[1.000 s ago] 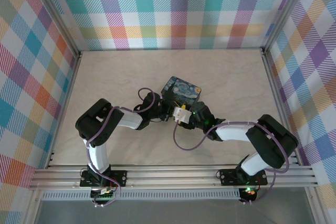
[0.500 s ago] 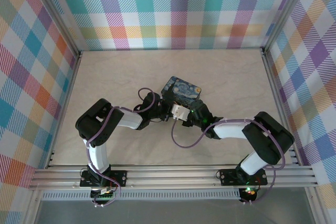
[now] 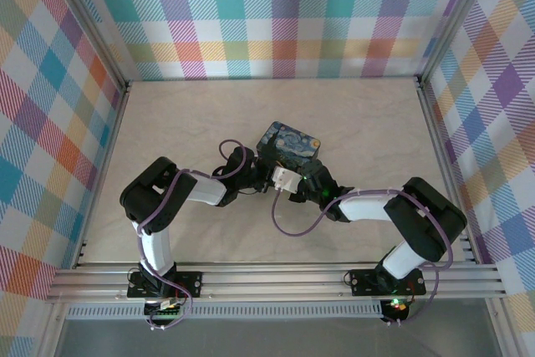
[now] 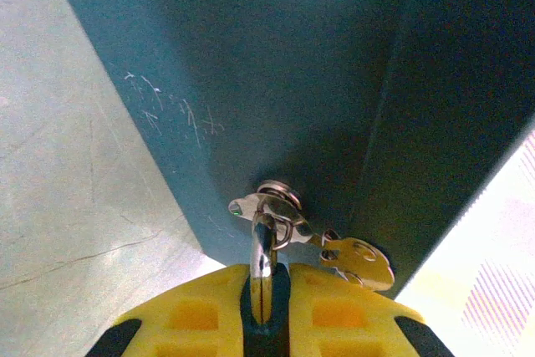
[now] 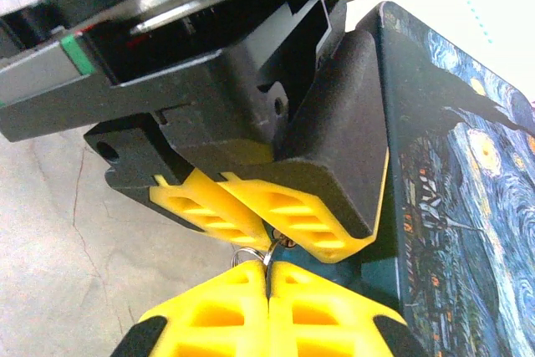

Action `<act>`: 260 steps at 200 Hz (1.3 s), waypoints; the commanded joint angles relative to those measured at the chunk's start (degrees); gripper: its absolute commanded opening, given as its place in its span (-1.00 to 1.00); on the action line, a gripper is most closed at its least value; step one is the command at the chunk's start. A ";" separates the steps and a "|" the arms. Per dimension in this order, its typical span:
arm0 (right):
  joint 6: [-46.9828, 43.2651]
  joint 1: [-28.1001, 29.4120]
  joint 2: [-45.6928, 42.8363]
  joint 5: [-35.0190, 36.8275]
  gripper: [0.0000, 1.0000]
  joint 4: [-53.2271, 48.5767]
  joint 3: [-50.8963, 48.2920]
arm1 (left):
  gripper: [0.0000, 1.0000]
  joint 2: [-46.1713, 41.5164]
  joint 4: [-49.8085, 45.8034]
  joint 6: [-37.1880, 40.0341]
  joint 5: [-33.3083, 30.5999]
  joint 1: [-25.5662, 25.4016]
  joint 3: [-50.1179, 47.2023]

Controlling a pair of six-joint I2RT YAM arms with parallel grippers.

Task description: Unlock a padlock with a key

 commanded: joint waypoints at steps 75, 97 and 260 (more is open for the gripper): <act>13.37 0.21 -2.60 0.02 -1.00 3.26 2.55 | -1.00 -1.33 -1.28 -1.26 0.64 -0.05 1.25; 16.51 0.22 -2.33 -0.29 -1.00 3.65 2.35 | -1.00 -1.17 -1.27 -1.21 0.51 -0.01 1.10; 47.94 0.22 1.87 -1.84 -1.00 15.78 -4.38 | -1.00 0.58 0.18 -1.05 -0.63 -0.09 0.31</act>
